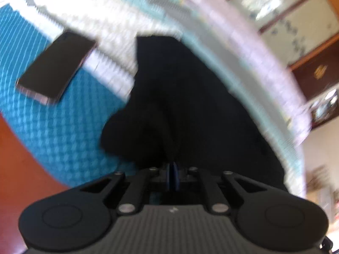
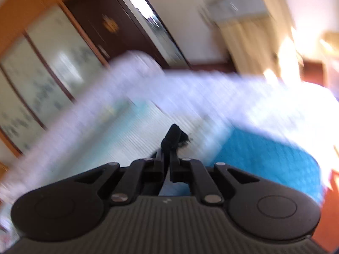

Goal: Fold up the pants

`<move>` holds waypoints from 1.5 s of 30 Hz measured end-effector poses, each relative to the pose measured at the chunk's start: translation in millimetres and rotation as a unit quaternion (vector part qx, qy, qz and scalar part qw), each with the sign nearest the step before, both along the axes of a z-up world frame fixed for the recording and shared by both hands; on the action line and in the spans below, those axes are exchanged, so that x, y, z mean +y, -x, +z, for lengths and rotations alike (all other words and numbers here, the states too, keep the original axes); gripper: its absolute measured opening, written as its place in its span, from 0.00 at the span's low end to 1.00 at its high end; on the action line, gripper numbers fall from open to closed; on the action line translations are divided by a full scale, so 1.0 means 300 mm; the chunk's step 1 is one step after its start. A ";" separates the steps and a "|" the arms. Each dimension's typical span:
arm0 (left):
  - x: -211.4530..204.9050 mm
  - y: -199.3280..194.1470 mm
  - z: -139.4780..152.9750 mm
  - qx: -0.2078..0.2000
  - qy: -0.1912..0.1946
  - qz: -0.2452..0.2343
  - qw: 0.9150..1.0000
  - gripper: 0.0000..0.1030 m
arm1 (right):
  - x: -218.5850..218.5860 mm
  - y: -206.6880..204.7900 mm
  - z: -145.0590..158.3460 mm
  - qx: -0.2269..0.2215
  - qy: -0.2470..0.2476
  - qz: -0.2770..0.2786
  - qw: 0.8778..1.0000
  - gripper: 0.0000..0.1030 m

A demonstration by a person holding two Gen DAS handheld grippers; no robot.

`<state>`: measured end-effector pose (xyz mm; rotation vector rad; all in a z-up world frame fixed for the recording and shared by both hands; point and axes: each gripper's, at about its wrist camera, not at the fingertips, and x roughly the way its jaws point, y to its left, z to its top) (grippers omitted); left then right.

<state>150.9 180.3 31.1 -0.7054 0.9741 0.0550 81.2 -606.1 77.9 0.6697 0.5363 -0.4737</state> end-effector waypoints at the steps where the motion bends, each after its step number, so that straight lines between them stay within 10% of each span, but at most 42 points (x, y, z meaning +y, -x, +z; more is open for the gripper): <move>1: -0.003 0.011 -0.028 0.022 -0.005 -0.002 1.000 0.14 | -0.003 0.023 -0.062 0.046 -0.001 -0.010 0.999 0.11; 3: 0.020 0.047 -0.045 0.027 0.011 -0.001 1.000 0.20 | -0.019 0.076 -0.127 0.106 0.000 -0.055 0.993 0.16; 8: 0.157 0.143 0.058 -0.024 -0.023 0.047 0.998 0.28 | -0.079 0.193 -0.059 0.066 -0.004 -0.172 0.983 0.17; 12: 0.226 0.118 0.098 -0.044 -0.046 0.085 0.994 0.28 | 0.060 -0.063 0.092 0.045 0.051 -0.009 0.998 0.17; 15: 0.180 0.044 0.118 -0.074 -0.031 0.067 0.994 0.28 | 0.296 -0.299 0.134 0.055 0.077 0.137 0.986 0.20; 24: -0.149 -0.215 0.104 -0.097 -0.098 -0.057 0.989 0.30 | 0.624 -0.791 -0.191 0.094 -0.081 0.254 0.959 0.44; 25: -0.162 -0.228 0.082 -0.087 -0.103 -0.057 0.989 0.30 | 0.645 -0.817 -0.232 0.103 -0.104 0.261 0.954 0.43; 27: -0.180 -0.230 0.035 -0.069 -0.089 -0.058 0.992 0.28 | 0.698 -0.803 -0.264 0.088 -0.153 0.280 0.944 0.08; 32: -0.153 -0.181 -0.084 -0.052 -0.064 -0.054 0.995 0.21 | 0.887 -0.769 -0.023 -0.020 -0.066 0.330 0.941 0.07; 39: -0.181 -0.110 -0.071 -0.068 -0.079 -0.062 0.993 0.21 | 1.358 -0.861 -0.053 0.018 -0.057 0.531 0.845 0.35; 45: -0.205 -0.087 -0.058 -0.090 -0.098 -0.076 0.988 0.22 | 1.138 -0.771 0.019 -0.055 -0.018 0.469 0.881 0.36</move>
